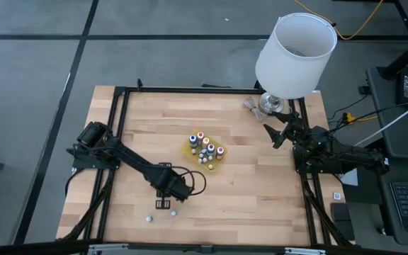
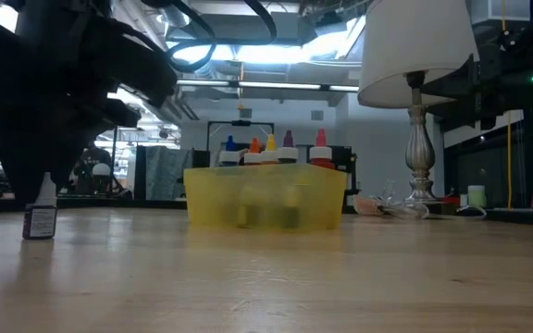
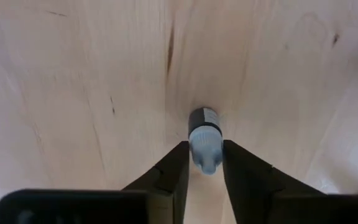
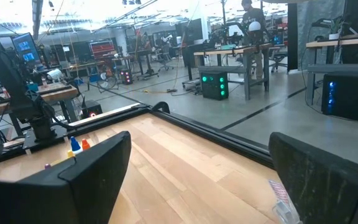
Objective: Pick & Place food coloring
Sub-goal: Put the small purple food coloring bottle into the yellow bin
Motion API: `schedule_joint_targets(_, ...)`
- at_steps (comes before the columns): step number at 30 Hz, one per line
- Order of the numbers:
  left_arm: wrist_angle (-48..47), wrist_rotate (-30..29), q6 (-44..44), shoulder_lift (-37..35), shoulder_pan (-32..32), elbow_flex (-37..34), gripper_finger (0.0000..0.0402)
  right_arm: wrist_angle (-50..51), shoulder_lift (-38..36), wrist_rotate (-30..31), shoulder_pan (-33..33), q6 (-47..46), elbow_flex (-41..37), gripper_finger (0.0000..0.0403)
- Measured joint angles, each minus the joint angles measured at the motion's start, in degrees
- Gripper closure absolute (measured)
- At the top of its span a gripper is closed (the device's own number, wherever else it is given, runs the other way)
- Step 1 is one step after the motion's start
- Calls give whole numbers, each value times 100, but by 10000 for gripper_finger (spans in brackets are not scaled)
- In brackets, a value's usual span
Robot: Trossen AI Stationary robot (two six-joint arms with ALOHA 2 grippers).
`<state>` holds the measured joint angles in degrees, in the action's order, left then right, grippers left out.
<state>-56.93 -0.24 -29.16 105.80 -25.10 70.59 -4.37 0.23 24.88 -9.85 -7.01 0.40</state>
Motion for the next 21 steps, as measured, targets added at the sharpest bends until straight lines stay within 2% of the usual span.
schedule_joint_targets(6,-4,39,132,-44,78,8,333,-1,0,0,0,0,0,22)
schedule_joint_targets(12,-83,47,141,-298,338,139,335,1,1,0,0,0,0,22)
schedule_joint_targets(21,-650,-81,377,-439,913,867,336,-1,0,0,0,0,0,22)
